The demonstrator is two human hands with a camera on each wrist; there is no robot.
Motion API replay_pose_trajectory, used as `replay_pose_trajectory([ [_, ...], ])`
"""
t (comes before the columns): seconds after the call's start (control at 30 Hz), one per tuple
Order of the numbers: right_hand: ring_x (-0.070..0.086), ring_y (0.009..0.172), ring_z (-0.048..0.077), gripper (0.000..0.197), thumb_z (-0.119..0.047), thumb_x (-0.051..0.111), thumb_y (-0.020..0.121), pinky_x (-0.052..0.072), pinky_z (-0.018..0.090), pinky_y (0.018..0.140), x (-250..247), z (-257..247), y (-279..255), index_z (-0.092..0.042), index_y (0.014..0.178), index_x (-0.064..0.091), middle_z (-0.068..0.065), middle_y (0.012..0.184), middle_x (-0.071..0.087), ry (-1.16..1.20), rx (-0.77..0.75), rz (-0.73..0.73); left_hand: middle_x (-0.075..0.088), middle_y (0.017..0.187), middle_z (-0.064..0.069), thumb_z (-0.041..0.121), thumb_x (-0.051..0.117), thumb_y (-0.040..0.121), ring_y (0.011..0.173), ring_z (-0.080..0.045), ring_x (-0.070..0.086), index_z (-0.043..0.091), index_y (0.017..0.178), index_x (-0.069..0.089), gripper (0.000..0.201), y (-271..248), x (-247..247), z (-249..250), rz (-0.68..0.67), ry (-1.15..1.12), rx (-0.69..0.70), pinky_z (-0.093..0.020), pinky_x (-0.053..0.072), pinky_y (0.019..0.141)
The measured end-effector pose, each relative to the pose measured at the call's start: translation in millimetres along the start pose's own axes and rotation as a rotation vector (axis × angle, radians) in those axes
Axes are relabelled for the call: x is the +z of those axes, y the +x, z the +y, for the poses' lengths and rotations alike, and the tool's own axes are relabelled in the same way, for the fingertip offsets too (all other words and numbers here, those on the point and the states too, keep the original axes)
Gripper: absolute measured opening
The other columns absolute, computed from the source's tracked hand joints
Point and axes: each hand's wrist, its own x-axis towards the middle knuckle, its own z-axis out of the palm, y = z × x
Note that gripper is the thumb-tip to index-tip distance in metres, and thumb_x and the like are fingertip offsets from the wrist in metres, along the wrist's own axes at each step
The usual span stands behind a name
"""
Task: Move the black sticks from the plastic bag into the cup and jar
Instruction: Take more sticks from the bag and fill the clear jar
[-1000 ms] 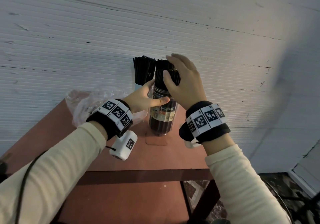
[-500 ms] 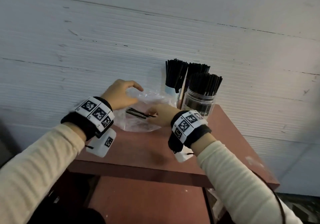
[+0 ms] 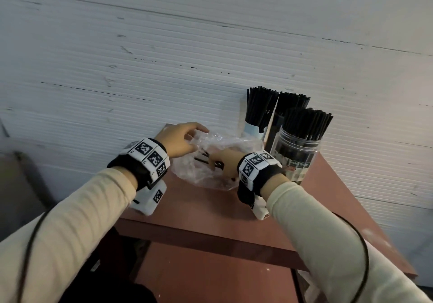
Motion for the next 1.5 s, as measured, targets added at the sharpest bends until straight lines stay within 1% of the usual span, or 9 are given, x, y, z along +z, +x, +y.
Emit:
replay_pose_trajectory([
  [0.3,0.061,0.076,0.015,0.033,0.003,0.053,0.086,0.055,0.029,0.081,-25.1,7.4,-41.1,-0.017,0.107,0.069,0.003,0.109,0.066,0.305,-0.048,0.175,0.059,0.123,0.001,0.028,0.07,0.084,0.111,-0.018,0.058,0.037,0.125,0.054,0.045,3.2,3.6,-1.6,0.04,0.148,0.016,-0.039,0.044,0.1],
  [0.47,0.063,0.084,0.016,0.033,0.0,0.051,0.086,0.054,0.025,0.077,-48.4,10.5,-84.6,-0.017,0.104,0.072,-0.003,0.096,0.066,0.334,-0.055,0.201,0.048,0.127,0.001,0.012,0.071,0.076,0.12,-0.012,0.045,0.021,0.12,0.053,0.049,-11.4,9.0,22.7,0.174,0.052,0.382,-0.023,0.036,0.104],
  [0.6,0.066,0.069,0.01,0.031,0.001,0.057,0.085,0.054,0.017,0.067,-63.5,10.6,-118.8,-0.021,0.102,0.073,-0.011,0.08,0.066,0.354,-0.116,0.178,0.055,0.118,0.009,0.021,0.078,0.076,0.107,-0.003,0.052,0.015,0.122,0.053,0.053,-24.8,25.3,61.0,-0.088,0.079,0.559,-0.013,0.038,0.093],
  [0.8,0.058,0.057,-0.004,0.027,-0.008,0.066,0.085,0.041,0.004,0.053,-71.7,19.1,-152.6,-0.027,0.103,0.075,-0.009,0.081,0.069,0.376,-0.165,0.283,0.068,0.081,0.002,0.033,0.055,0.095,0.076,-0.012,0.062,0.018,0.093,0.068,0.02,-25.0,51.0,90.7,-0.083,0.109,0.328,-0.02,0.046,0.068],
  [0.93,0.057,0.073,-0.016,0.021,-0.024,0.071,0.085,0.041,0.002,0.066,-78.7,29.4,-168.8,-0.028,0.106,0.072,-0.021,0.092,0.066,0.439,-0.196,0.559,0.044,0.049,0.013,0.037,0.05,0.097,0.047,-0.003,0.042,0.028,0.058,0.044,0.041,-25.2,60.8,101.4,-0.028,-0.143,0.27,-0.015,0.031,0.051],
  [1.1,0.063,0.093,0.002,0.03,-0.022,0.066,0.09,0.052,0.017,0.082,-77.7,25.5,-166.1,-0.02,0.119,0.062,-0.01,0.115,0.063,0.652,-0.301,0.94,0.037,0.047,0.007,0.041,0.041,0.099,0.045,-0.009,0.037,0.014,0.056,0.039,0.051,-30.2,74.7,121.0,-0.123,-0.503,0.222,-0.025,0.04,0.064],
  [1.27,0.054,0.11,0.003,0.032,-0.023,0.046,0.1,0.036,0.005,0.087,-49.2,15.0,-143.1,-0.015,0.129,0.057,-0.003,0.127,0.059,0.392,-0.235,0.709,0.066,0.064,0.003,0.057,0.054,0.082,0.074,-0.021,0.067,0.023,0.062,0.064,0.041,-20.3,95.4,101.9,-0.178,-0.403,0.103,-0.046,0.05,0.092],
  [1.37,0.055,0.109,0.007,0.03,-0.015,0.047,0.099,0.033,0.0,0.087,-36.1,14.8,-137.7,-0.01,0.127,0.057,0.001,0.125,0.058,0.44,-0.248,0.758,0.072,0.083,0.002,0.063,0.047,0.087,0.095,-0.017,0.065,0.012,0.078,0.067,0.055,-24.7,96.5,96.0,-0.343,-0.241,-0.031,-0.037,0.039,0.099],
  [1.5,0.052,0.119,0.013,0.049,-0.022,0.059,0.094,0.039,0.016,0.101,-38.5,14.2,-144.9,-0.012,0.139,0.044,0.004,0.137,0.047,0.478,-0.297,0.799,0.046,0.057,0.0,0.04,0.042,0.099,0.066,-0.013,0.059,0.014,0.062,0.042,0.046,-34.4,97.1,105.9,-0.355,-0.513,-0.09,-0.037,0.043,0.096],
])
